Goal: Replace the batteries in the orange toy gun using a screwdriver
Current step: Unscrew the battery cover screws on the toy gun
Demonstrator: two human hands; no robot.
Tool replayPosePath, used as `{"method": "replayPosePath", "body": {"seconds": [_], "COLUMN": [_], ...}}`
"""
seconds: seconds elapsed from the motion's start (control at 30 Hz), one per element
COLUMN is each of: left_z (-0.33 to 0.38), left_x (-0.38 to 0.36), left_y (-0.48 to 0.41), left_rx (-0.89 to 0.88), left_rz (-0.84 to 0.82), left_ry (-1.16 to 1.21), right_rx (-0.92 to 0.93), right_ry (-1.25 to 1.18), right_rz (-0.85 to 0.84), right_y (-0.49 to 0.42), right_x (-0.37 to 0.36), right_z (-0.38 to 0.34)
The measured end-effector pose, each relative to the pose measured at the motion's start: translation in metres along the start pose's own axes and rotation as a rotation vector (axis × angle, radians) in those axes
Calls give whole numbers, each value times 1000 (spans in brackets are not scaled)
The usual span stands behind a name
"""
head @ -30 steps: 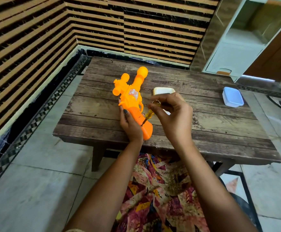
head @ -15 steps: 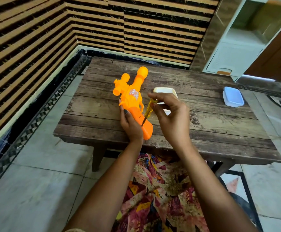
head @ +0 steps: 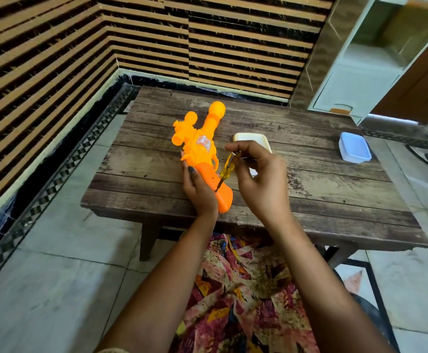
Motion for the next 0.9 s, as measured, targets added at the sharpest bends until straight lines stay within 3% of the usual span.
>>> {"method": "replayPosePath", "body": {"seconds": [0.3, 0.9], "left_z": [0, 5], "left_x": [0, -2], "left_y": [-1, 6], "left_rx": [4, 34], "left_rz": [-18, -16], "left_ry": [17, 73], "right_rx": [-41, 42], "right_ry": [-101, 45], "right_rz": [30, 3], "right_y": [0, -1], "right_x": [3, 3], "right_z": [3, 5]}}
Point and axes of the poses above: each hand's wrist, its own y-axis away from the middle knuckle, its own x-axis out of the back of the hand, z = x × y, the point moved 3 cm from there along -y, towards the middle knuckle, and after that the axes turned 11 degrees about x, right-handed, at the moved point
